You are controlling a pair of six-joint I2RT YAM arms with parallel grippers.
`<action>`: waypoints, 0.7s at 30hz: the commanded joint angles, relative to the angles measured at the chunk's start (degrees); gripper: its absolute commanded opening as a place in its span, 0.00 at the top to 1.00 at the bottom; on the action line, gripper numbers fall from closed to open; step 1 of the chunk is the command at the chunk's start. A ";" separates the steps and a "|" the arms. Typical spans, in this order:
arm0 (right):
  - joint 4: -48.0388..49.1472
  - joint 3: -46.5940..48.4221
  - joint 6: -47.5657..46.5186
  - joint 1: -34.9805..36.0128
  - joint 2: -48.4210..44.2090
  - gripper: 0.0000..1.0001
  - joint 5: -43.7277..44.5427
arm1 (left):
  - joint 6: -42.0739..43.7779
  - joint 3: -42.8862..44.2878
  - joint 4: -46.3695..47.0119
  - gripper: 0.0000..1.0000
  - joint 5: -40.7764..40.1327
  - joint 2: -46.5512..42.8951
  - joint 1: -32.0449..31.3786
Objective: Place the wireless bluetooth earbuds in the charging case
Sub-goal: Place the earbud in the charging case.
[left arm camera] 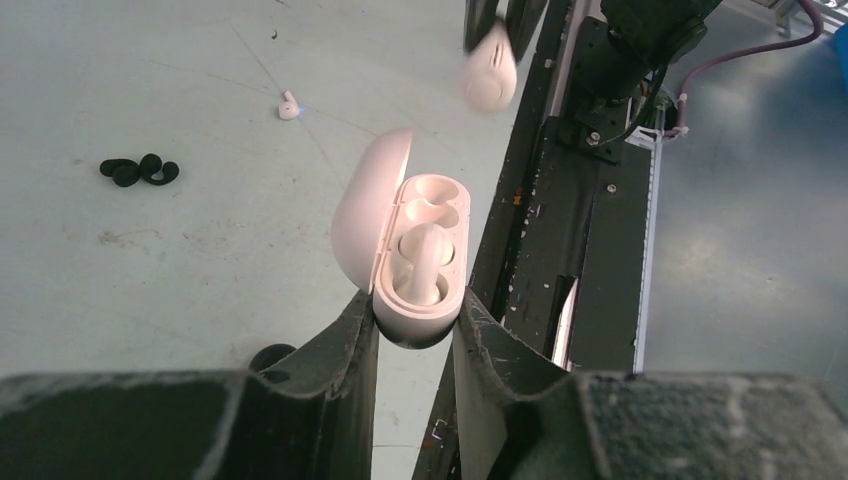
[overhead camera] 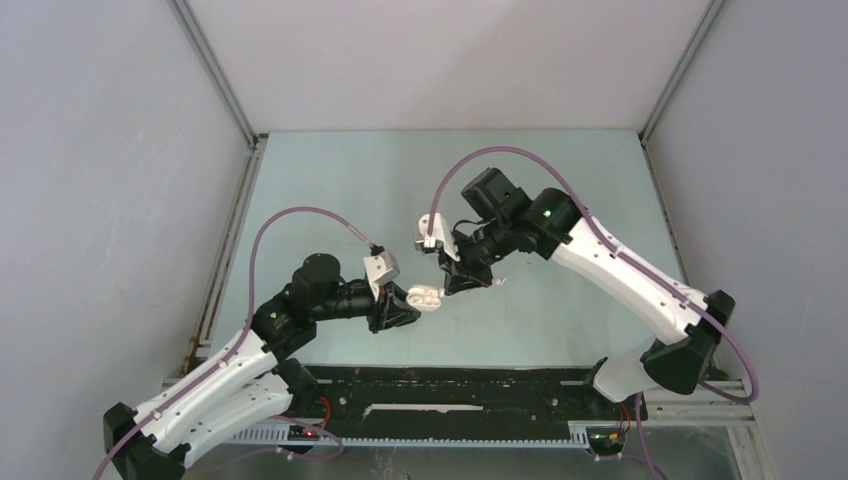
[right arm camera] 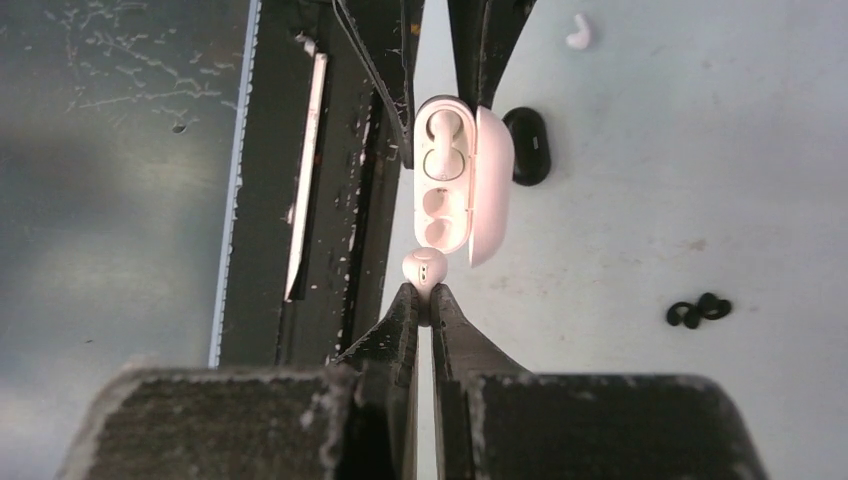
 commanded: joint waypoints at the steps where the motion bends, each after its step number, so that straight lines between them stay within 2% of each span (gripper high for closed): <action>1: -2.36 1.94 2.69 2.10 2.05 1.00 -0.89 | 1.53 0.75 0.79 1.00 -0.34 -0.96 -0.39; 10: -1.83 2.47 2.86 3.91 4.43 1.00 -0.06 | 1.63 0.34 1.23 1.00 0.15 -2.18 -0.37; 21: 2.41 0.36 3.70 3.93 2.78 1.00 1.15 | 1.28 -0.04 2.36 1.00 2.60 -2.54 -0.40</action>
